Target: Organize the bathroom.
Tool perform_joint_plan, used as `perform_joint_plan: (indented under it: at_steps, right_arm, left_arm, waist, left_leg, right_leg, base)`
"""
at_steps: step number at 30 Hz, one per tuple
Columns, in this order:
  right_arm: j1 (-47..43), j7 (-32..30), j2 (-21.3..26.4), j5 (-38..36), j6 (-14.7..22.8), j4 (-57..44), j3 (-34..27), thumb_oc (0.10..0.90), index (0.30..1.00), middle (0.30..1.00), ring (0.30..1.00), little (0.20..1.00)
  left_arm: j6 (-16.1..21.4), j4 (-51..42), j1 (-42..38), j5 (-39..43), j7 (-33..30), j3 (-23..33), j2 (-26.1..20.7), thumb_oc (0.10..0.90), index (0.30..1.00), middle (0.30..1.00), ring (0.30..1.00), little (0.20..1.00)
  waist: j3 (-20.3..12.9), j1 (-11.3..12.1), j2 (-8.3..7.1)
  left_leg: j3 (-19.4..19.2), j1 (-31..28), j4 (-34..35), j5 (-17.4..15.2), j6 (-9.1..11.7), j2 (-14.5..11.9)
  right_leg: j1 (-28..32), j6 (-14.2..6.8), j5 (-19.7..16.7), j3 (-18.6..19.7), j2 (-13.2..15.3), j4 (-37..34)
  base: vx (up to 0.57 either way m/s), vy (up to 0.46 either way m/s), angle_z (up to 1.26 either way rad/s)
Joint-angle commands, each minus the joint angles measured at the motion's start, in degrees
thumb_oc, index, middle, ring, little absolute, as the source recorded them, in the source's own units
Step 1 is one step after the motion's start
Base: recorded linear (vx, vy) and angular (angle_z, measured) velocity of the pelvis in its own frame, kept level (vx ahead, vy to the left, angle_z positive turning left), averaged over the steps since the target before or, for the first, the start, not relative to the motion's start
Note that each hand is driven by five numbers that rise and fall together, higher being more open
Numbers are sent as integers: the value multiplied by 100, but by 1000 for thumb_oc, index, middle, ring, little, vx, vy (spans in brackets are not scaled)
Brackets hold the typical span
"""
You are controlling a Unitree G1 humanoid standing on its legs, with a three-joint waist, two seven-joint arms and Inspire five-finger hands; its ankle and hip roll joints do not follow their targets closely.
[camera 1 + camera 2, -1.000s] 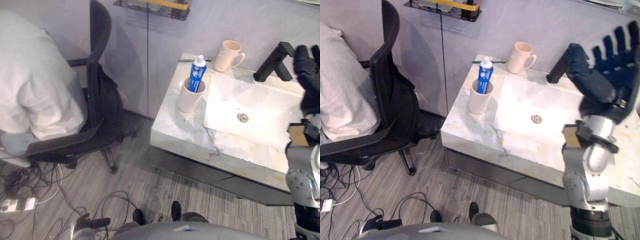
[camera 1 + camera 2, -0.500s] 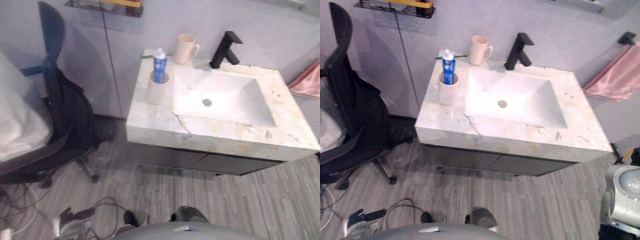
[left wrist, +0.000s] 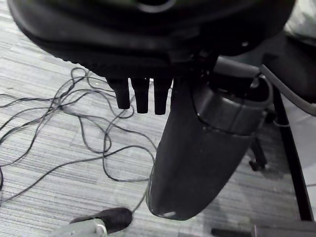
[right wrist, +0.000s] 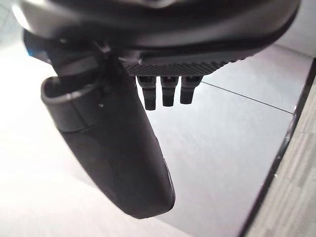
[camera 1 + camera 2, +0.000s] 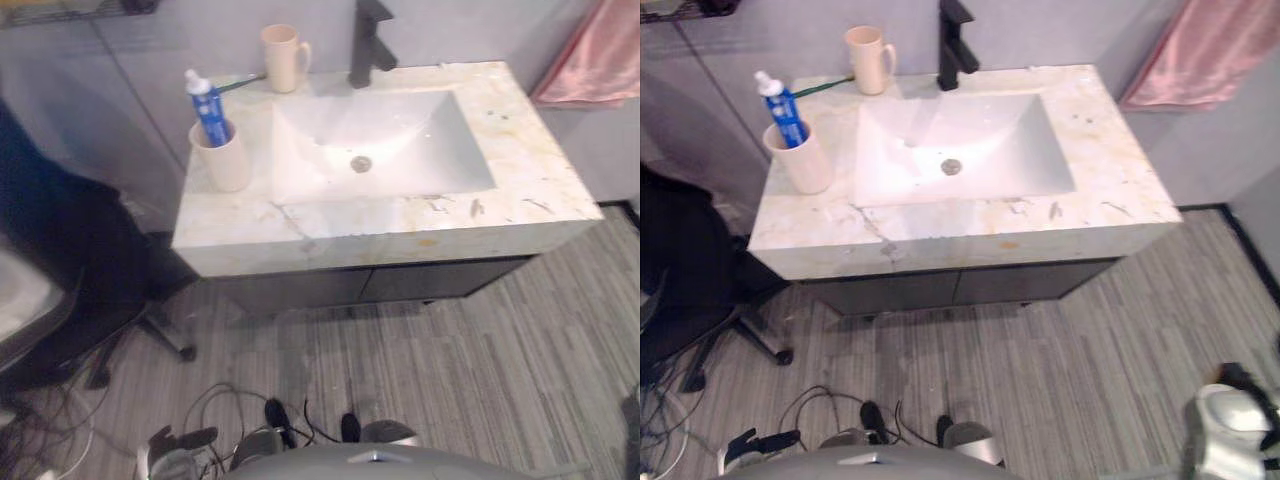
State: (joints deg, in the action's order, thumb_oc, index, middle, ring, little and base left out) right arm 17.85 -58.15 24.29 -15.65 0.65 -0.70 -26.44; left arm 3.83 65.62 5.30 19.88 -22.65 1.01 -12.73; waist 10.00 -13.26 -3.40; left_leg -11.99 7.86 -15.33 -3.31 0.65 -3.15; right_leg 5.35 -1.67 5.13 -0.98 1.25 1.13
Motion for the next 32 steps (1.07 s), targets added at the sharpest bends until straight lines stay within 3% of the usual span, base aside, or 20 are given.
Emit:
perform_joint_plan:
  at_steps: [1,3,4,6,7,9,10,12,13,17,20,22,24,28,32]
  right_arm:
    - [182,-500,-11,989,1039,-429,70,800,900,900,900,900]
    - [236,-586,-290,963,1365,-206,247,800,900,900,900,900]
    - [240,-699,-455,1023,1585,-14,406,800,900,900,900,900]
    - [248,-852,-497,1061,1678,90,472,800,900,900,900,900]
    - [242,-1218,-557,1084,1892,230,628,800,900,900,900,900]
    - [173,-1648,-603,1592,1964,527,769,800,900,900,900,900]
    - [128,-2166,-613,1841,1924,644,866,800,900,900,900,900]
    - [62,-2125,-753,2022,1963,944,967,800,900,900,900,900]
    - [42,-2029,-829,2486,1990,1181,1117,800,900,900,900,900]
    - [164,-1951,-1020,2757,2125,1913,1823,800,900,900,900,900]
    - [202,-2130,-1237,2458,2468,2649,2074,800,900,900,900,900]
    - [207,-2132,-1255,2283,2497,3024,2216,800,900,900,900,900]
    - [148,-1791,-1269,1877,2052,3595,2413,800,900,900,900,900]
    - [44,-1103,-1375,773,2060,4866,2490,800,900,900,900,900]
    - [20,-975,-1442,581,1847,5411,2577,800,900,900,900,900]
  left_arm:
    - [42,-54,-94,-72,-82,160,-284,800,900,900,900,900]
    - [-17,-63,-140,-95,-80,124,-244,800,900,900,900,900]
    - [-173,-71,-257,-256,-32,-36,-243,800,900,900,900,900]
    - [-151,-64,-313,-284,-50,-210,-219,800,900,900,900,900]
    - [-145,-84,-420,-176,-77,-568,-204,800,900,900,900,900]
    - [-121,-61,-478,91,-143,-759,-186,800,900,900,900,900]
    - [-33,-29,-466,228,-171,-803,-130,800,900,900,900,900]
    - [-38,-91,-372,383,-193,-795,-76,800,900,900,900,900]
    - [-68,-108,-307,607,-183,-776,-31,800,900,900,900,900]
    - [71,-20,-90,781,-178,-700,73,800,900,900,900,900]
    - [182,9,109,773,-94,-616,72,800,900,900,900,900]
    - [240,54,187,786,-33,-681,67,800,900,900,900,900]
    - [249,95,228,940,20,-762,100,800,900,900,900,900]
    - [290,204,214,1021,274,-830,104,800,900,900,900,900]
    - [290,216,186,1049,292,-847,70,800,900,900,900,900]
  waist:
    - [-198,-2,-59]
    - [-255,-116,79]
    - [-271,-217,243]
    - [-251,-295,333]
    - [-219,-374,472]
    - [-222,-409,550]
    - [-226,-396,600]
    - [-237,-349,666]
    - [-240,-305,697]
    - [-249,-219,758]
    - [-274,-112,728]
    - [-294,-49,716]
    - [-336,29,705]
    - [-384,115,668]
    - [-385,161,634]
  left_leg:
    - [-2,-126,-743,-724,-222,264]
    - [109,-639,-114,-742,-195,238]
    - [217,-927,709,-549,-167,291]
    - [156,-1088,1219,-344,-157,265]
    - [158,-1192,1783,-109,-136,273]
    - [154,-1210,2004,6,-121,312]
    - [159,-1197,2022,14,-134,346]
    - [170,-1174,2025,11,-180,407]
    - [152,-1151,2025,2,-211,436]
    - [82,-1103,2033,-3,-271,479]
    - [50,-1141,2033,-31,-317,503]
    - [59,-1154,2033,-45,-330,519]
    - [92,-1155,2033,-45,-329,536]
    - [95,-1198,2033,-48,-332,543]
    - [119,-1257,2033,-42,-349,542]
  right_leg:
    - [-306,-155,-95,-164,-31,174]
    - [-497,-229,-88,-163,-44,271]
    - [-729,-296,-97,-129,-70,397]
    - [-823,-344,-91,-165,-65,469]
    - [-968,-453,-115,-253,-2,546]
    - [-1013,-534,-163,-247,47,533]
    - [-1005,-570,-171,-253,68,515]
    - [-1048,-626,-212,-219,112,520]
    - [-1074,-665,-241,-233,172,515]
    - [-1080,-717,-256,-359,283,495]
    - [-1015,-752,-288,-439,350,451]
    - [-955,-757,-281,-490,370,417]
    - [-885,-751,-285,-554,389,350]
    - [-783,-768,-313,-567,402,270]
    - [-707,-781,-324,-546,404,275]
  base:
    - [-128,247,-15]
    - [-92,299,-6]
    - [-68,296,1]
    - [-76,327,21]
    - [-59,360,28]
    - [-14,344,9]
    - [22,286,-2]
    - [9,227,-7]
    - [-21,201,-9]
    - [-32,156,-4]
    - [7,65,5]
    - [16,55,5]
    - [20,59,2]
    - [23,15,0]
    - [30,2,-5]
